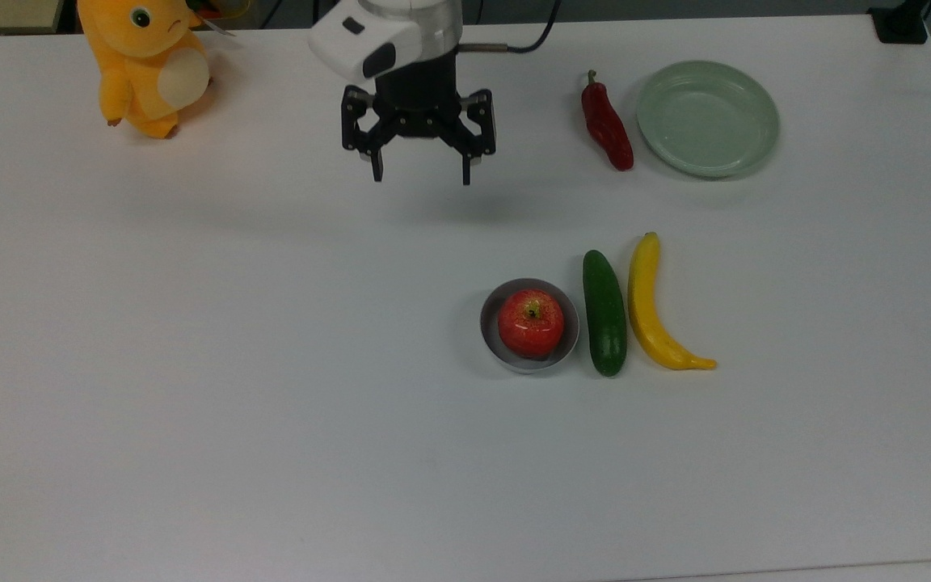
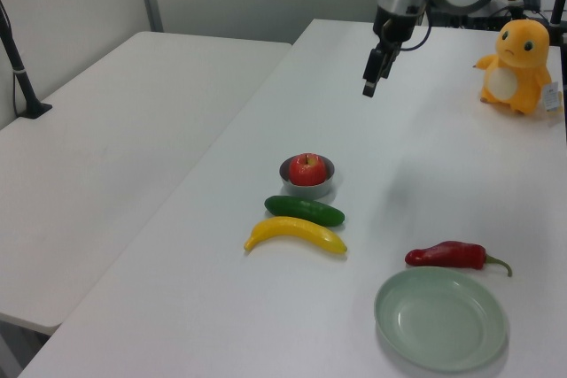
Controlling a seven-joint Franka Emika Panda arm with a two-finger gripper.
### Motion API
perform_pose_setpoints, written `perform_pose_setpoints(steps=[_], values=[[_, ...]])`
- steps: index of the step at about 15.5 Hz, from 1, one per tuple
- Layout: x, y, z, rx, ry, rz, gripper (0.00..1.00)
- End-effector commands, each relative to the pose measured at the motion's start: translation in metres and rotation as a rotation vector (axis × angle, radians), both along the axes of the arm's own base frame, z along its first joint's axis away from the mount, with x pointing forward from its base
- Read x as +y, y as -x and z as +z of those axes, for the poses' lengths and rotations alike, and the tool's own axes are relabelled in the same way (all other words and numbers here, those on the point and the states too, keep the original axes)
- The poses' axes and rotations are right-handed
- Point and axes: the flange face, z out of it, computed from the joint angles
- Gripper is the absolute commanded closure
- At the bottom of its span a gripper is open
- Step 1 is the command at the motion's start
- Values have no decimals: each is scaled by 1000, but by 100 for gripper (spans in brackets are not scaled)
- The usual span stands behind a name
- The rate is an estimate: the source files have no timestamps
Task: Red apple placed in the center of the desktop
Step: 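Move the open gripper over the red apple in the grey bowl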
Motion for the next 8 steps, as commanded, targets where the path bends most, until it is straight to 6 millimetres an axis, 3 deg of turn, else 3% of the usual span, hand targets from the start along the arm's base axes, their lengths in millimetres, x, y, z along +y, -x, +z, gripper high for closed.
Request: perform_pose_setpoints(steps=[1, 3, 5, 8], values=[[11, -39, -14, -24, -26, -54, 0], [20, -45, -23, -39, -37, -75, 0], [53, -49, -46, -55, -46, -31, 0], [72, -52, -62, -73, -60, -9, 0]])
